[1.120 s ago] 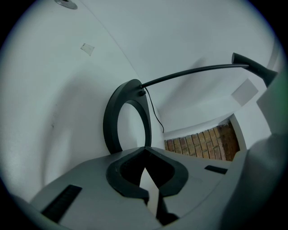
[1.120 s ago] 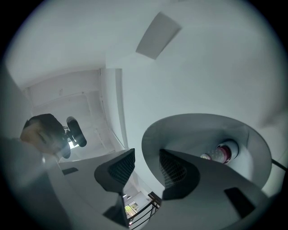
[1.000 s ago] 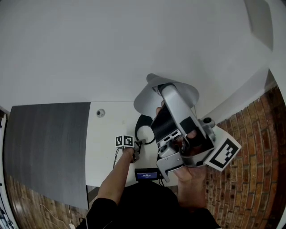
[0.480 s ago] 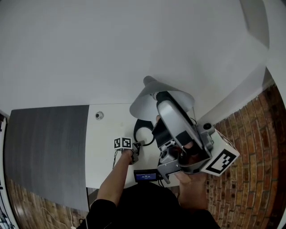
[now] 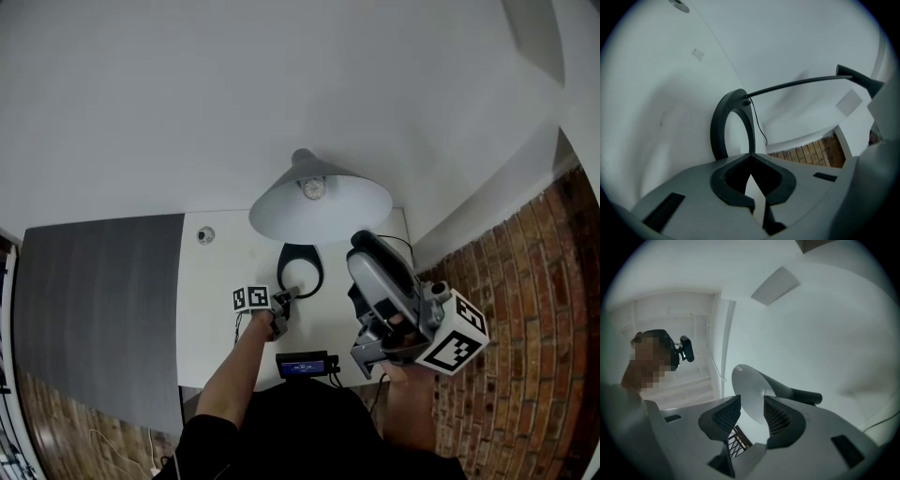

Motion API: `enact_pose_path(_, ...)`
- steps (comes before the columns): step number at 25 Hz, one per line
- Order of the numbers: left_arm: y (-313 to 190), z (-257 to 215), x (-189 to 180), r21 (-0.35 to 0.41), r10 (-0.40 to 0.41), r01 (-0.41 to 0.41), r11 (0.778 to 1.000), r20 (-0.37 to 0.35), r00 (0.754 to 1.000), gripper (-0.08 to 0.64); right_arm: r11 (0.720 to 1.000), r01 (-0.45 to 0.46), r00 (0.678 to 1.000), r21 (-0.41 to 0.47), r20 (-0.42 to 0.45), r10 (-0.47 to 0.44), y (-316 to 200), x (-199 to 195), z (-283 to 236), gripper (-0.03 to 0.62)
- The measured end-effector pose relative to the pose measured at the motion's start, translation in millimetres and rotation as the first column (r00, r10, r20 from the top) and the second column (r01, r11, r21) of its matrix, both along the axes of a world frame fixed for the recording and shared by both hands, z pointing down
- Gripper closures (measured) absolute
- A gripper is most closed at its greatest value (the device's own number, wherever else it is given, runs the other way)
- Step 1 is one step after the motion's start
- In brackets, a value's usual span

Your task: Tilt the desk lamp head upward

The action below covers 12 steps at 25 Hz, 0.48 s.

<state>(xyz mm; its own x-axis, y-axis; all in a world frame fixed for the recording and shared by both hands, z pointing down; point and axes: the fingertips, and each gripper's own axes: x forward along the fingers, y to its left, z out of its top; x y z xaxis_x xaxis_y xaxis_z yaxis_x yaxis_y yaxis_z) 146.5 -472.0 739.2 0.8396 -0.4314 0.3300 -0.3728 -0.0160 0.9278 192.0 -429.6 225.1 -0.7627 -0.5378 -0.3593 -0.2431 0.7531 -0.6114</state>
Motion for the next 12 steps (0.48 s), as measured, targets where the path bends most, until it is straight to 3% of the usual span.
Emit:
enact_pose_path(3, 0.8, 1.5, -14.1, -0.023, -0.110, 0.109, 0.994, -0.030, 0.994, 0.549, 0.993, -0.021, 0.998, -0.119, -0.063, 0.013, -4.5, 18.6, 48.7, 0.436)
enact_pose_path(7, 20.7, -6.5, -35.5, -0.037, -0.195, 0.193, 0.981, -0.067, 0.979, 0.549, 0.943, -0.076, 0.994, -0.323, -0.096, 0.047, -13.7, 46.8, 122.5, 0.436)
enact_pose_path(12, 49.1, -35.7, -69.2, -0.013, -0.333, 0.333, 0.943, -0.099, 0.938, 0.549, 0.918, -0.030, 0.997, -0.396, -0.074, 0.000, -26.2, 49.4, 167.7, 0.436)
